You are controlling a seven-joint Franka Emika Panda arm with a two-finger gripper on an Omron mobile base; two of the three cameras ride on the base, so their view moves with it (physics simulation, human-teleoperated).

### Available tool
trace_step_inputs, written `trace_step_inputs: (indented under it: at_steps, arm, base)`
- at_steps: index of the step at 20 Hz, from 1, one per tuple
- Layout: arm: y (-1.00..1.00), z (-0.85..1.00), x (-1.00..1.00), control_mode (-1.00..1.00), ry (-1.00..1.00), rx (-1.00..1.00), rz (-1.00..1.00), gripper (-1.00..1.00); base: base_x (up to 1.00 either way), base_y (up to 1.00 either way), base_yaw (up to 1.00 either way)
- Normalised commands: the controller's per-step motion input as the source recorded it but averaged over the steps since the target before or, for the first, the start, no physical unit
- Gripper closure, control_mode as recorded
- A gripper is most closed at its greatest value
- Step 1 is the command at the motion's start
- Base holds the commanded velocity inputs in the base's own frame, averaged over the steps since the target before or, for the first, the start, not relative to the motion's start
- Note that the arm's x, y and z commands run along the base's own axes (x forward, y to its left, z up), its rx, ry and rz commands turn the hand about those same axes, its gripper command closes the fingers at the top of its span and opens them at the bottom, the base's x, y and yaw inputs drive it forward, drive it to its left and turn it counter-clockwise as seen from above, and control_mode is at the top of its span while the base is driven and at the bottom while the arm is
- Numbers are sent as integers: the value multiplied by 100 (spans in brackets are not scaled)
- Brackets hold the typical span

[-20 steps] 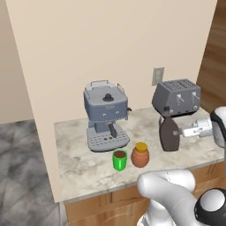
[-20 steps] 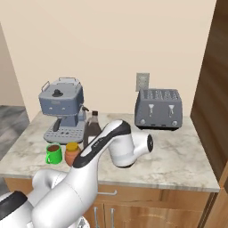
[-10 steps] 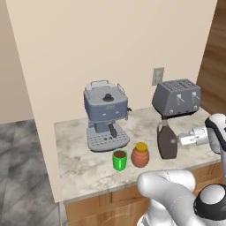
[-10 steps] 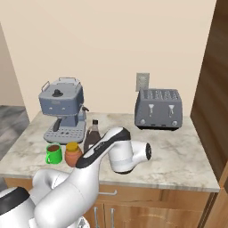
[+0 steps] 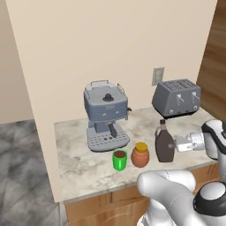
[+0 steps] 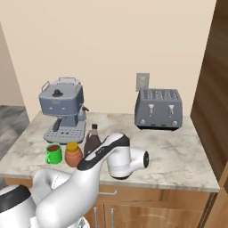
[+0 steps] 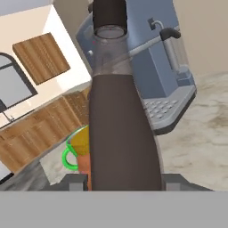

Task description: Pick the syrup bottle and honey bottle from the cabinet and place them next to the mug.

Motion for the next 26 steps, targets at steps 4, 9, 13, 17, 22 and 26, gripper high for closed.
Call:
trace_step_inputs:
  at_steps: [4,9,13,17,22,26]
  arm:
    - [0,-1,20,-100,-11,0,0,100]
    - [0,0,15,-100,-12,0,0,100]
    - [0,0,0,-100,-15,0,0,100]
    - [0,0,-8,-100,-24,0,0,100]
    - [2,0,-7,-100,-24,0,1,100]
    - [5,0,0,-100,-12,0,0,100]
  base:
    - [0,0,0]
    - [0,0,0]
    - [0,0,0]
    - [0,0,0]
    - [0,0,0]
    - [0,0,0]
